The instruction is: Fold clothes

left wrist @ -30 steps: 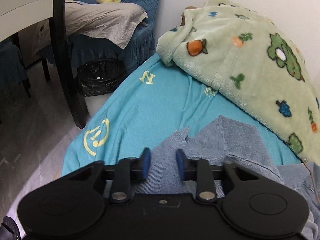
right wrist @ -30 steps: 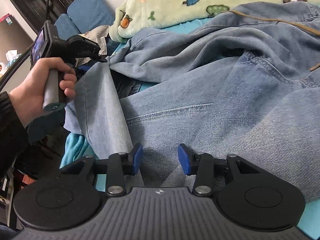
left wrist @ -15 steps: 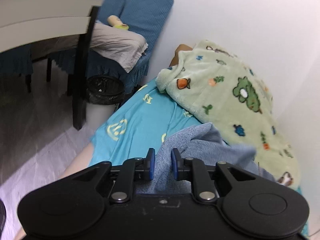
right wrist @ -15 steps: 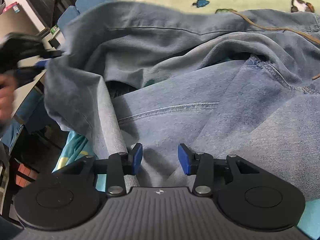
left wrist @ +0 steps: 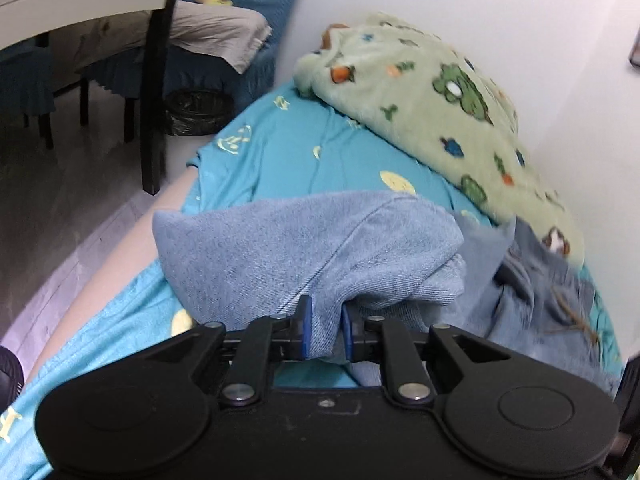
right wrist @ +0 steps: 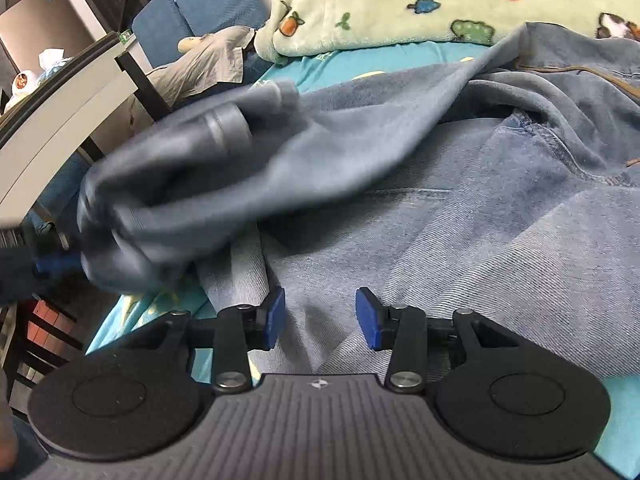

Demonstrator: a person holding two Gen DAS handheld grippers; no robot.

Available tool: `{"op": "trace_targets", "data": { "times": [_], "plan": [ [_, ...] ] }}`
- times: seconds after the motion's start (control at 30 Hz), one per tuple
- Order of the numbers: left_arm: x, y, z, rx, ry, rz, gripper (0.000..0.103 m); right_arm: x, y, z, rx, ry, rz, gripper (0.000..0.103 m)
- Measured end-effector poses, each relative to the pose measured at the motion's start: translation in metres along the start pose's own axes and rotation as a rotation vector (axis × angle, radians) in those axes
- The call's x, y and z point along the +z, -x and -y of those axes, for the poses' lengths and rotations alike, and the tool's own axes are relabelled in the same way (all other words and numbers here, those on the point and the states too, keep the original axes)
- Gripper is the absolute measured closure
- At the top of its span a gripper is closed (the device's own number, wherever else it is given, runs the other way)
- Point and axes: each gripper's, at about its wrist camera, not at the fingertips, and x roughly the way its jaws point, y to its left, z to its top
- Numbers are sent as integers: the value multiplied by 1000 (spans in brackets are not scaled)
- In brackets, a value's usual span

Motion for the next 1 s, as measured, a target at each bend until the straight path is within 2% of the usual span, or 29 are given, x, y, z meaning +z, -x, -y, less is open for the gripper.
{"op": "trace_targets", "data": {
  "times": [0.13,0.33,0.4,0.5,0.63,0.77,0.87,0.93,0.97,1.0],
  "plan": [
    [3,4,1,-4,-18,-3,85,1,-2,2,-3,-24,3,62],
    [5,14,19,-13,-79,26,69,0,2,2,-13,-27,10,62],
    [8,16,29,-26,-105,43,60,0,1,3,-16,-31,10,62],
    [15,11,51,-20,-195,91,52,1,2,3,-15,-38,14,62],
    [31,-22,82,-20,-295,82,52,2,3,4,-11,-43,22,62],
    [33,-70,114,3,-436,-16,52,3,2,7,-6,-57,23,62],
    [30,-95,127,73,-565,-37,52,4,2,9,0,-68,25,62],
    [29,-105,128,125,-616,-37,52,4,1,9,2,-69,25,62],
    [30,-109,126,133,-625,-50,54,4,0,9,3,-67,24,62],
    [31,-112,125,138,-637,-55,61,3,-2,9,4,-62,21,62]
  ]
}}
